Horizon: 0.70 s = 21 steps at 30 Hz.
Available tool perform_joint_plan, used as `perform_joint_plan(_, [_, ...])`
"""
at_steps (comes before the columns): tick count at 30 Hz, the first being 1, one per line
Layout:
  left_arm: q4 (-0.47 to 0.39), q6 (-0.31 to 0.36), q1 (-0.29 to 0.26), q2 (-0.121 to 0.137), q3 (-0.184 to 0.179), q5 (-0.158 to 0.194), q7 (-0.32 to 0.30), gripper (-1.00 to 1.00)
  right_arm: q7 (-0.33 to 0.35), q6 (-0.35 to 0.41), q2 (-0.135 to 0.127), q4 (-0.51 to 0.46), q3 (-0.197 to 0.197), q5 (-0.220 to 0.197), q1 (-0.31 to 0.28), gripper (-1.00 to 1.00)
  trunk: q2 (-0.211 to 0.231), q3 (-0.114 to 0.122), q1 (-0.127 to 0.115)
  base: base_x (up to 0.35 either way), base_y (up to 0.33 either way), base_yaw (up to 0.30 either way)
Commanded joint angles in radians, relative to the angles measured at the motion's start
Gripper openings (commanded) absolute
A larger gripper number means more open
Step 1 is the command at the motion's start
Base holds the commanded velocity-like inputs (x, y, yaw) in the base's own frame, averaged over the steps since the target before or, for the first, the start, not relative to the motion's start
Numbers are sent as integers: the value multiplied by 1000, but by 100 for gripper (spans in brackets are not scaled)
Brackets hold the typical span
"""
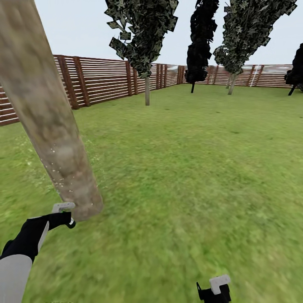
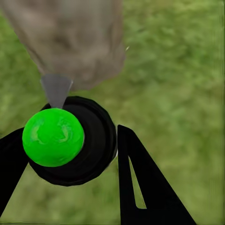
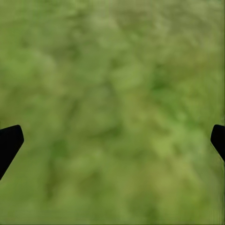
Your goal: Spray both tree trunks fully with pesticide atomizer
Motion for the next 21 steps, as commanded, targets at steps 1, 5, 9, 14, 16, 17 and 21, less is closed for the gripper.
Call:
perform_joint_plan(1, [0,0,0,0,0,0,0,-100,0,0,0,0,0,0,0,100,0,0,0,132,-249,273])
perform_joint_plan(5, [0,0,0,0,0,0,0,-100,0,0,0,0,0,0,0,100,0,0,0,132,-249,277])
perform_joint_plan(9, [0,0,0,0,0,0,0,-100,0,0,0,0,0,0,0,100,0,0,0,132,-249,278])
perform_joint_plan(14, [0,0,0,0,0,0,0,-100,0,-1,0,0,0,0,0,100,0,0,0,163,-244,229])
perform_joint_plan(16, [0,0,0,0,0,0,0,-100,0,0,-1,0,0,0,0,100,0,0,0,189,-232,24])
perform_joint_plan(17, [0,0,0,0,0,0,0,-100,0,0,-2,0,0,0,0,100,0,0,0,169,-235,6])
perform_joint_plan(21, [-3,0,-1,0,0,0,0,-100,-2,-1,-3,0,0,0,0,100,0,0,0,53,-263,1])
